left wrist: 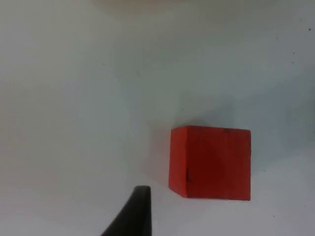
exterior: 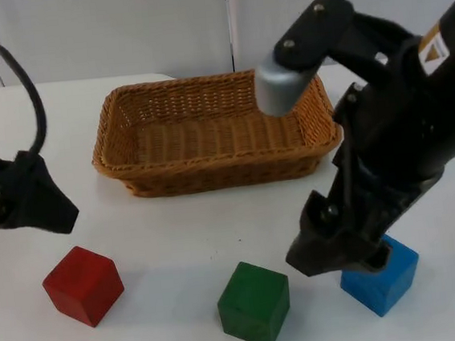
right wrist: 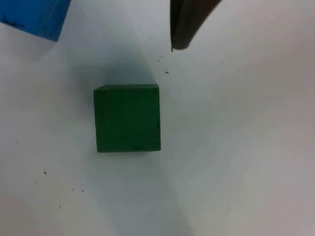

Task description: Pick up one cube with each hand and place exactly two cubes into the same basket, leaving the remaining cube outside.

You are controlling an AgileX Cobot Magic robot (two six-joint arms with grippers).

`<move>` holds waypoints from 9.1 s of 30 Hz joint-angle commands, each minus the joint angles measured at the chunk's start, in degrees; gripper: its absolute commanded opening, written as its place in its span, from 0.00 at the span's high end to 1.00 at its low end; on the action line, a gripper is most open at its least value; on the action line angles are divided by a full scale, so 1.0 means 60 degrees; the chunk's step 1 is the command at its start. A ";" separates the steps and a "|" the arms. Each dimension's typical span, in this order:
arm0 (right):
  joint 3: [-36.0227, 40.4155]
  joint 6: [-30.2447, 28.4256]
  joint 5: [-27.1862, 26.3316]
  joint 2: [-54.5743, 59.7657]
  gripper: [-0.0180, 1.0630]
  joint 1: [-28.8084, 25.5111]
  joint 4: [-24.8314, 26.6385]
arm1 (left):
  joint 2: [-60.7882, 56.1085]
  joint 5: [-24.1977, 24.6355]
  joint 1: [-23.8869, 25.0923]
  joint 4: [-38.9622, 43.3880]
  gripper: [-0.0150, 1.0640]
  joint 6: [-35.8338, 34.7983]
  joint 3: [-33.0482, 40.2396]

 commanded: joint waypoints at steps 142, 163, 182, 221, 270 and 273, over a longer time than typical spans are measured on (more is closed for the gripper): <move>-0.0929 -0.0106 -0.1813 -0.0278 0.98 0.0508 -0.0016 | -0.0475 -0.1799 -0.0397 -0.3343 0.99 0.3133 -0.0048; -0.0929 0.0175 -0.3086 -0.0278 0.98 -0.0618 0.0023 | -0.0436 -0.1419 -0.0397 -0.4135 0.99 0.3202 -0.0301; -0.2685 0.0542 -0.2464 0.0829 0.98 -0.1763 0.0041 | 0.0074 -0.1063 -0.0397 -0.4633 0.99 0.3202 -0.2322; -0.8301 0.0567 -0.1324 0.7075 0.98 -0.2545 -0.0020 | 0.6530 -0.1007 -0.1055 -0.4908 0.99 0.3844 -0.6833; -0.8301 0.0567 0.0617 0.4265 0.24 -0.2545 -0.0208 | 0.4653 0.0059 -0.1033 -0.2913 0.18 0.2323 -0.6889; -0.8301 0.0567 0.0980 0.3795 0.24 -0.2545 -0.0208 | 0.4085 0.0208 -0.1033 -0.2340 0.18 0.1847 -0.6889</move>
